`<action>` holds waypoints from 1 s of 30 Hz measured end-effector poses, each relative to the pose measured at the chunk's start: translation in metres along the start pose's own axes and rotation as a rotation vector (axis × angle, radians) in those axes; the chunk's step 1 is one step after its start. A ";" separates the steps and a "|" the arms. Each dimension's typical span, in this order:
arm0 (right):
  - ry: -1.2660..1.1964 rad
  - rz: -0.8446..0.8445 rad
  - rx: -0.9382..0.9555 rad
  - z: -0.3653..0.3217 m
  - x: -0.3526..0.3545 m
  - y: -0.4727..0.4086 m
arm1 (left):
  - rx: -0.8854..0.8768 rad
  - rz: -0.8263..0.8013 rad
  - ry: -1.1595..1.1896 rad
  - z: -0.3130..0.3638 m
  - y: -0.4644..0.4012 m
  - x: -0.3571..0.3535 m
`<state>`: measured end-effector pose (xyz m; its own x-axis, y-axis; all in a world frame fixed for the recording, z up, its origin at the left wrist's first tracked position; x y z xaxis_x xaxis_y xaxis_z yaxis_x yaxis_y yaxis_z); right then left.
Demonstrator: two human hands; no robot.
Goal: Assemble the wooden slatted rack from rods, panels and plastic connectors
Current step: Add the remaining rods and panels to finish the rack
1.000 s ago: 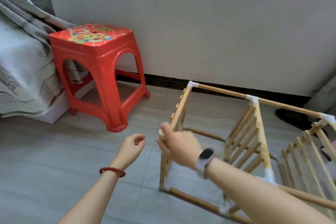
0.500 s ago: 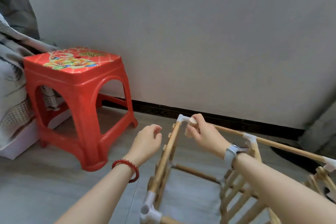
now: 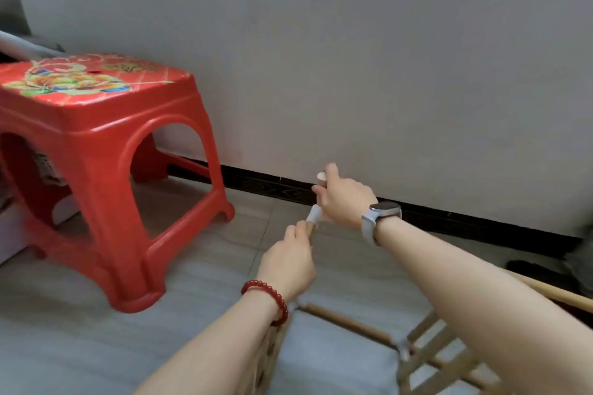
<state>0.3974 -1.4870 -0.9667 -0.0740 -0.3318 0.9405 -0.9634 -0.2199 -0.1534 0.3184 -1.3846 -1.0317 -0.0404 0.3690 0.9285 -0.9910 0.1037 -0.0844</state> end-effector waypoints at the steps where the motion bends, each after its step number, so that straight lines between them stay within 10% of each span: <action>1: -0.065 0.113 0.042 -0.001 0.010 -0.005 | 0.003 -0.006 0.000 0.001 0.001 -0.002; 4: -0.213 0.372 0.086 0.004 0.019 0.000 | -0.003 -0.022 -0.003 0.001 0.004 -0.003; 8: -0.014 -0.130 -0.007 0.012 -0.013 0.013 | 0.016 -0.011 -0.023 0.001 0.005 0.000; 15: -0.004 -0.021 -0.173 0.078 0.099 0.022 | 0.061 0.063 -0.341 0.006 0.003 0.007; 20: -0.147 0.504 -0.308 0.142 0.144 0.094 | -0.149 0.121 -0.342 0.069 -0.021 -0.004; 24: 0.105 -0.071 -0.301 0.163 0.076 0.146 | -0.355 -0.024 -0.267 0.132 -0.025 -0.031; 28: -0.234 0.580 -0.323 0.191 0.150 0.119 | -0.357 -0.209 -0.287 0.160 -0.025 -0.053; 30: -0.280 0.647 -0.349 0.197 0.141 0.133 | -0.325 -0.255 -0.292 0.164 -0.027 -0.056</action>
<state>0.3092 -1.7441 -0.9139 -0.6248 -0.5244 0.5784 -0.7797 0.3812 -0.4967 0.3262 -1.5599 -1.0224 0.1175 0.0253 0.9928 -0.8852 0.4558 0.0931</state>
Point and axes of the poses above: each hand's wrist, its own y-axis away from the middle knuckle, its own x-axis out of the back of the hand, z = x × y, the point moved 3 cm from there along -y, towards the middle knuckle, and after that the axes turned 5 degrees about -y, right-handed, at the moved point
